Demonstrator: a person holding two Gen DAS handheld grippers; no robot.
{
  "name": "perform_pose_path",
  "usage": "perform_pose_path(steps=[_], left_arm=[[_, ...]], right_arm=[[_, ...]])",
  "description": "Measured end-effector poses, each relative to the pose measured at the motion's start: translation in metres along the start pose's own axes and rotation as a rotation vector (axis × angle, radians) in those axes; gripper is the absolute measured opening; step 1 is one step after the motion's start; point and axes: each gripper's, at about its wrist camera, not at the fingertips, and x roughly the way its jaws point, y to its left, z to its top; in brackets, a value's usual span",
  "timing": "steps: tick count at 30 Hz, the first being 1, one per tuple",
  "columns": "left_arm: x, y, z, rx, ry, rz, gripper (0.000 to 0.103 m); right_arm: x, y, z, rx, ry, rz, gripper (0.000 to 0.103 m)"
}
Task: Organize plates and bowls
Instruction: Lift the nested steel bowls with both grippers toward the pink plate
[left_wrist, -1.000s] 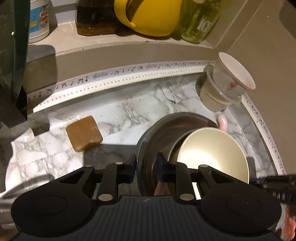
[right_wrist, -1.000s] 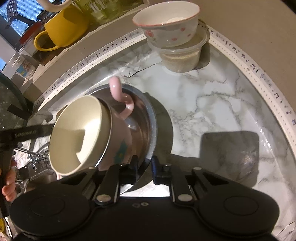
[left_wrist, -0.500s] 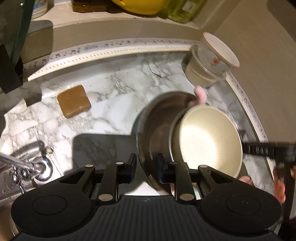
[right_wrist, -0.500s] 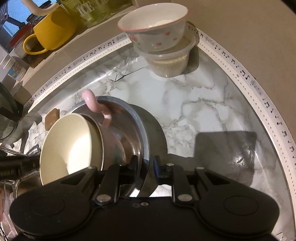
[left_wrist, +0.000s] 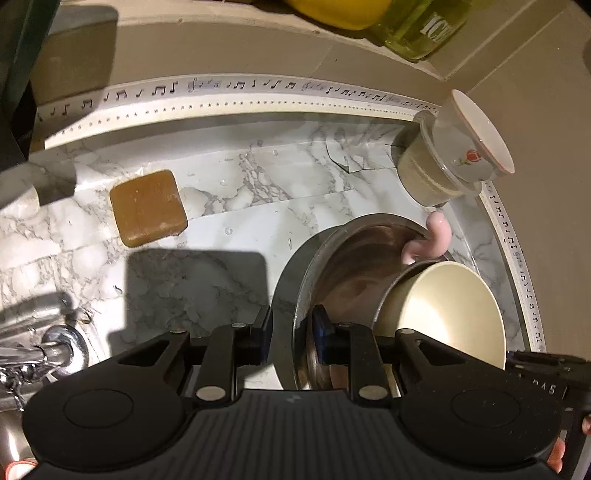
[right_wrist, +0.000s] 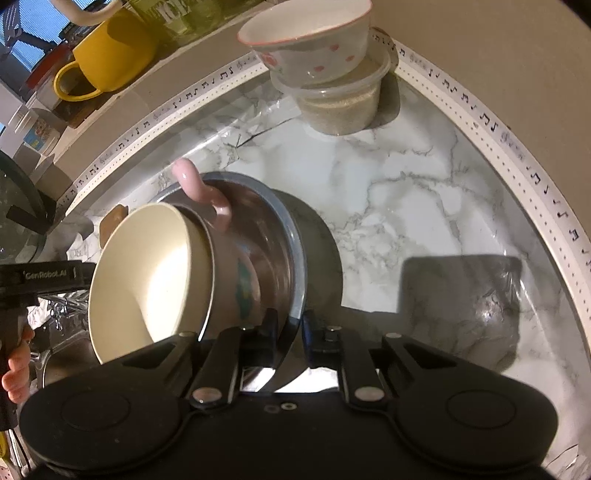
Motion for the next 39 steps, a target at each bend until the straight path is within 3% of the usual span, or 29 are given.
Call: perform_pose_path(steps=[13,25,39], left_arm=[[0.001,-0.008,-0.007,0.026,-0.019,0.016,0.011],[-0.007,-0.008,-0.011,0.014,-0.032,0.041,0.01],[-0.034,-0.011,-0.009,0.02,-0.045,0.037,0.01]], right_arm=[[0.001,0.008,-0.006,-0.005,-0.015,-0.044,0.014],[-0.003,0.02,-0.004,-0.021,-0.019,-0.102,0.013],[-0.027,0.033,-0.003,-0.031,-0.04,-0.106,0.013]])
